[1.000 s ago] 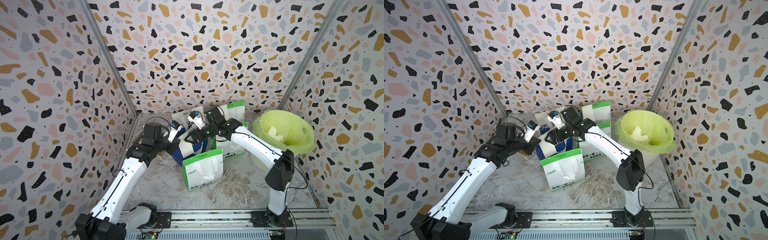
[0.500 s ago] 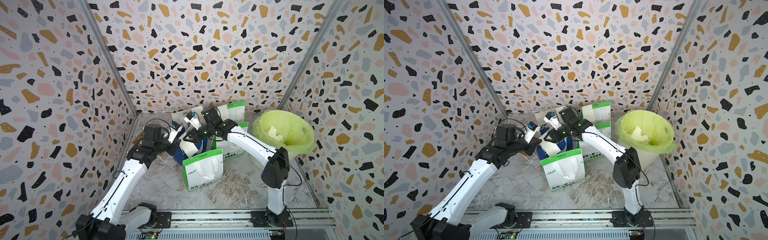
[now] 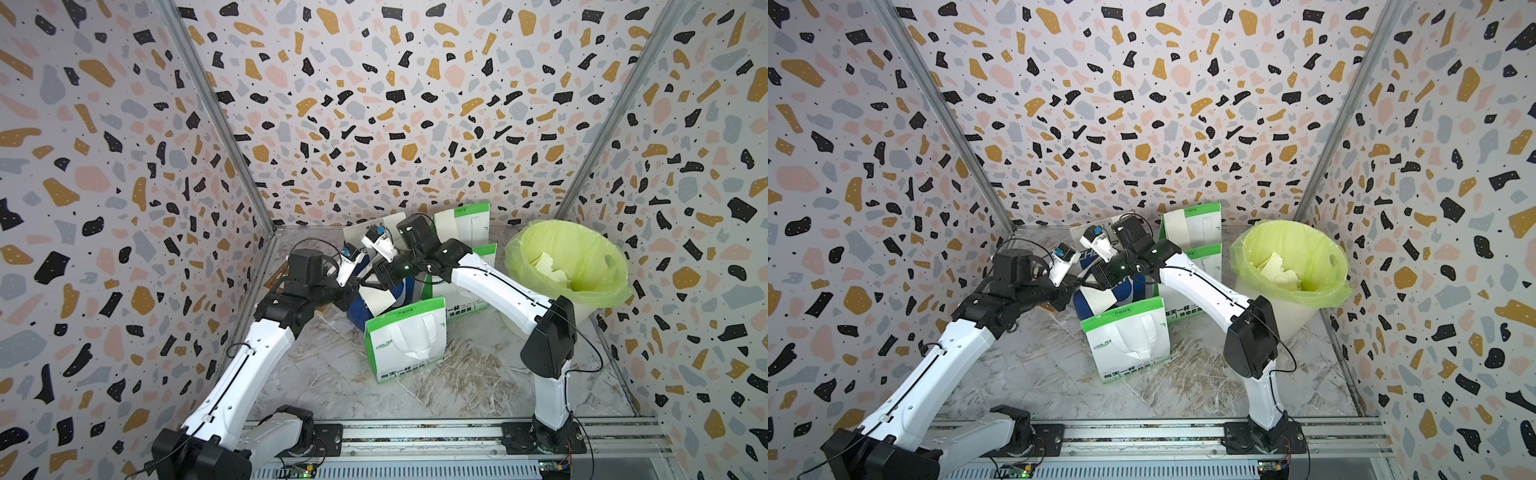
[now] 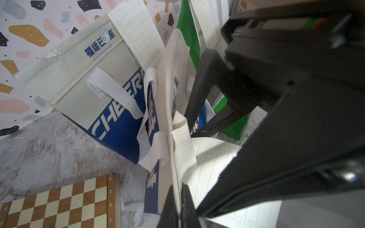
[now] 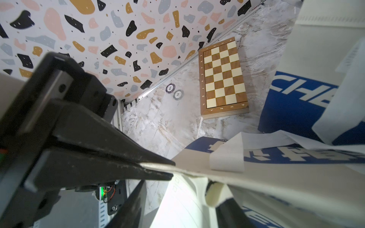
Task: Shred takeout receipts and throw away
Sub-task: Tear off the takeout receipt from the takeout bag.
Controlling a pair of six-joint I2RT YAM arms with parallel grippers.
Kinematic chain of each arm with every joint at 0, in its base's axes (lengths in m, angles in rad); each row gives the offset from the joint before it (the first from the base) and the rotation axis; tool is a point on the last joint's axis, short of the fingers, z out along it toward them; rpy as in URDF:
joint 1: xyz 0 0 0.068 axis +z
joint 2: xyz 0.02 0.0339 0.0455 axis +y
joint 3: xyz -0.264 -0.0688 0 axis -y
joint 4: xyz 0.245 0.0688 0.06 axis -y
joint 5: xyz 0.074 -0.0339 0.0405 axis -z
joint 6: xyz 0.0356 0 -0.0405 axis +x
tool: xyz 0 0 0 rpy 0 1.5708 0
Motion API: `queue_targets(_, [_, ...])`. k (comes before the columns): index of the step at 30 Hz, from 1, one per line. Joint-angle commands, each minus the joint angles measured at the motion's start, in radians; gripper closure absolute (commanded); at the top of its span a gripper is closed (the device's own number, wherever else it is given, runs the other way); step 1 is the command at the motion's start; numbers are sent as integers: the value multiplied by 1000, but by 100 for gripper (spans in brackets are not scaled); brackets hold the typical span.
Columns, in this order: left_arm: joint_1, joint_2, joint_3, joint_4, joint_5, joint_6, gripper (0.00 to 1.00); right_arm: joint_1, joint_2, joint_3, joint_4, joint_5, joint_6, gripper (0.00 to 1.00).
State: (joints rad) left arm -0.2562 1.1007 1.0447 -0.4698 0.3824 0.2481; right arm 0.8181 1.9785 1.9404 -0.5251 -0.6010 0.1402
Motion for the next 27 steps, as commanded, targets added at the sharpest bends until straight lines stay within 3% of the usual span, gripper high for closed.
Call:
queue_targets(1, [-2,-10,-14,48,38,-8,100,26,12,49,-5,15,-14,57])
queue_targets(10, [-3,-24,-16,33,15,-4,100,29,11,60,-9,96,-2,98])
queue_targets(11, [-3,-25,-12,30,4,-4,94,30,8,60,-10,102,-1,100])
queue_targets(13, [-3,-35,-11,26,-44,-10,63,29,3,60,-17,136,4,100])
queue_targets(15, [-3,-54,-16,29,-95,-4,52,29,-4,60,-31,153,-2,100])
queue_targets(21, [-3,-102,-90,76,-254,56,47,26,-21,68,-77,167,-42,100])
queue_targets(27, [-3,-127,-154,146,-245,59,46,22,-20,110,-165,201,-82,100])
